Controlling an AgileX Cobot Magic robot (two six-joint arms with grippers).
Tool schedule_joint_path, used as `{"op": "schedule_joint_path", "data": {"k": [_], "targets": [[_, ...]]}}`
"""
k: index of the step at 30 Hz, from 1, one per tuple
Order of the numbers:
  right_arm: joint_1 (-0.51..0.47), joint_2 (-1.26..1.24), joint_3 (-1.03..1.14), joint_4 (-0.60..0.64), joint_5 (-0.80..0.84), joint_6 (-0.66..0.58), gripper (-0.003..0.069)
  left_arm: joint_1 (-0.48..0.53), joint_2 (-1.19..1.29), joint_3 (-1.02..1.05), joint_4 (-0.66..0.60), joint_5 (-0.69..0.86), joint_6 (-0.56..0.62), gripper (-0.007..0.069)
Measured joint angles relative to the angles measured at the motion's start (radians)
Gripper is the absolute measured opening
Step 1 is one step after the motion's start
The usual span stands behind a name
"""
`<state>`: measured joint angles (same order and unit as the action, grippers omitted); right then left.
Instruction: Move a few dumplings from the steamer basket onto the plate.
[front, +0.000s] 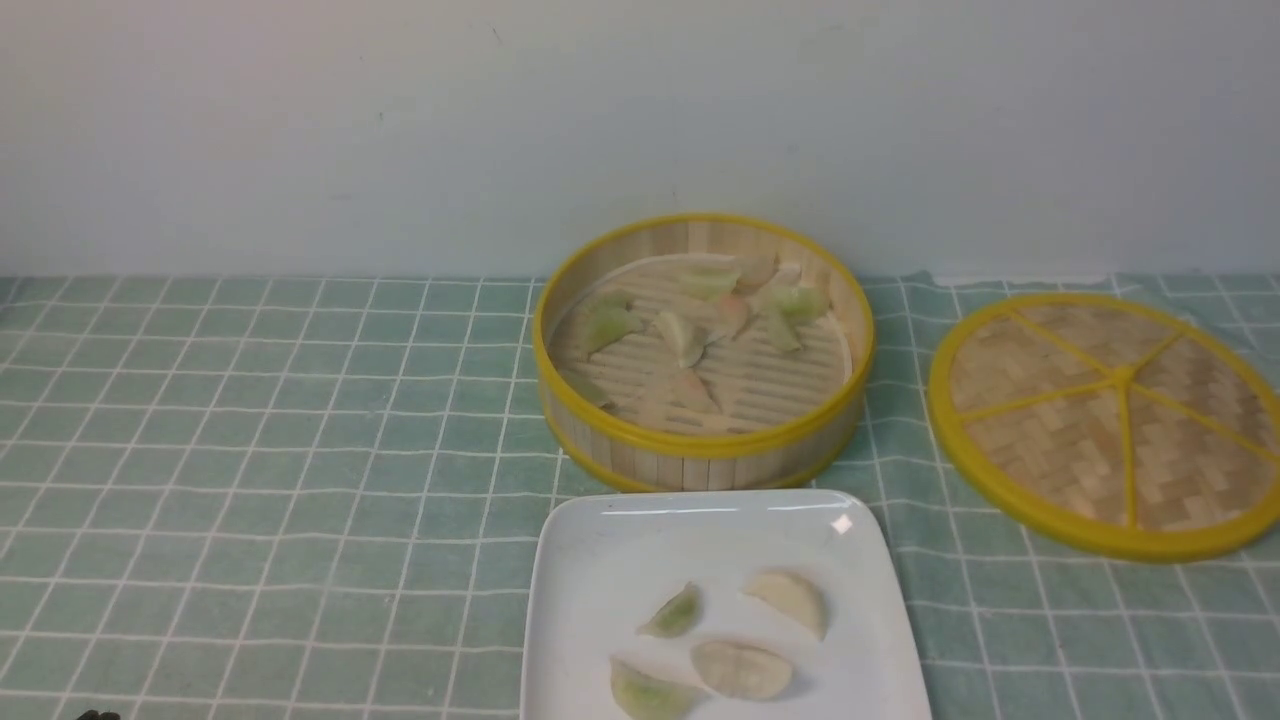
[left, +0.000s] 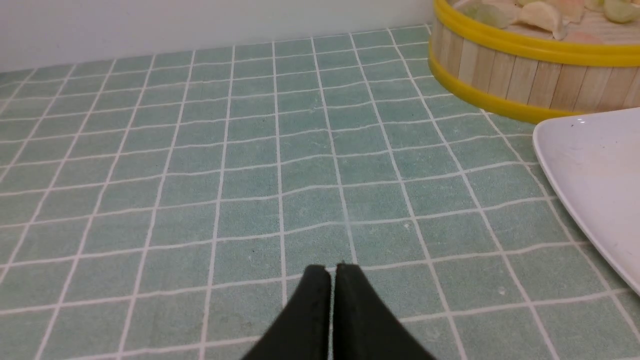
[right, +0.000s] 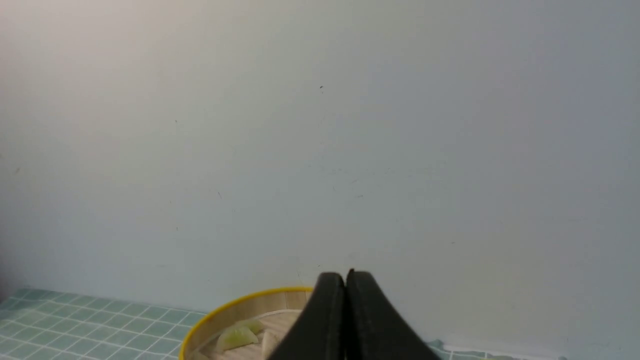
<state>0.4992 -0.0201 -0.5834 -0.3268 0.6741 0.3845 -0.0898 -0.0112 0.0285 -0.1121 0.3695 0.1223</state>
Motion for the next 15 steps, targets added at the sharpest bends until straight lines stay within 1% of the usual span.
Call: {"op": "schedule_joint_path", "data": {"k": [5, 7, 10, 12, 15], "targets": [[0.0, 0.0, 0.0, 0.005, 0.0, 0.0, -0.0013, 0.0, 0.0, 0.0, 0.0, 0.0, 0.0, -0.0006], [0.0, 0.0, 0.001, 0.042, -0.008, -0.012, -0.0013, 0.0, 0.0, 0.0, 0.0, 0.0, 0.0, -0.0006], [0.0, 0.0, 0.018, 0.141, -0.07, -0.108, -0.0013, 0.0, 0.0, 0.0, -0.001, 0.0, 0.0, -0.0006], [0.0, 0.0, 0.051, 0.239, -0.148, -0.233, -0.0013, 0.0, 0.0, 0.0, -0.001, 0.0, 0.0, -0.0006], [0.0, 0.0, 0.095, 0.32, -0.229, -0.333, -0.0013, 0.0, 0.0, 0.0, -0.001, 0.0, 0.0, -0.0006]]}}
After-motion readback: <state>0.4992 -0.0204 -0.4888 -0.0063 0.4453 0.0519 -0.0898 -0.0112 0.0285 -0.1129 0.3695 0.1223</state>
